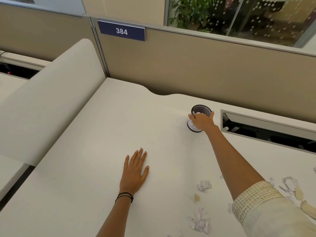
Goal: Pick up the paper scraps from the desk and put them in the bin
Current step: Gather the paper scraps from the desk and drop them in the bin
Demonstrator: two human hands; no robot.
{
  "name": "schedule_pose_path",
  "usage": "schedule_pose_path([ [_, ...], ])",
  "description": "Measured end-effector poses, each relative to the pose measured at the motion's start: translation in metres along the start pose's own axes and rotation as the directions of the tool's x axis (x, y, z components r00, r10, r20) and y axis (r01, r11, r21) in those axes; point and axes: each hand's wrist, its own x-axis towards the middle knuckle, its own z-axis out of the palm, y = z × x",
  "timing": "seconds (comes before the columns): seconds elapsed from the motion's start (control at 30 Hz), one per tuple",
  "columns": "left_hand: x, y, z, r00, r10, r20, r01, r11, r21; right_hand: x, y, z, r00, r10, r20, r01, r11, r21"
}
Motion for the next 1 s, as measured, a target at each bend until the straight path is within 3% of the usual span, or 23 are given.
schedule_pose_path([
  [0.13, 0.001, 0.000, -0.001, 1.000, -0.001, 0.008, 0.001, 1.000, -0.003, -0.003, 0.003, -0.004, 0.999, 0.030, -0.044, -0.027, 0.998, 0.062],
  [0.23, 0.001, 0.001, -0.002, 1.000, 0.001, 0.012, -0.001, 1.000, -0.012, -0.013, 0.004, -0.007, 0.983, 0.002, -0.185, 0.019, 0.994, 0.111],
  [0.37, 0.002, 0.001, -0.004, 0.999, -0.004, 0.034, 0.005, 1.000, -0.011, -0.042, 0.004, 0.004, 0.861, 0.008, -0.508, 0.109, 0.973, 0.201],
  [0.43, 0.003, 0.003, -0.007, 0.999, -0.009, 0.052, 0.010, 1.000, -0.016, -0.065, 0.003, 0.021, 0.807, 0.036, -0.590, 0.172, 0.941, 0.293],
  [0.53, 0.002, 0.003, -0.009, 0.996, -0.023, 0.092, 0.021, 0.999, 0.027, -0.099, 0.005, 0.064, 0.857, 0.038, -0.514, 0.225, 0.869, 0.440],
  [0.67, 0.003, -0.001, -0.010, 0.988, -0.013, 0.155, 0.008, 0.999, 0.036, -0.138, 0.005, 0.116, 0.944, -0.003, -0.330, 0.189, 0.824, 0.533],
  [0.8, 0.001, -0.006, -0.012, 0.989, 0.036, 0.146, -0.037, 0.999, 0.004, -0.172, -0.007, 0.148, 0.965, -0.008, -0.261, 0.153, 0.829, 0.538],
  [1.0, -0.011, -0.011, -0.015, 0.980, 0.026, 0.197, -0.020, 0.999, -0.034, -0.220, -0.050, 0.179, 0.968, -0.194, -0.161, 0.243, 0.883, 0.401],
])
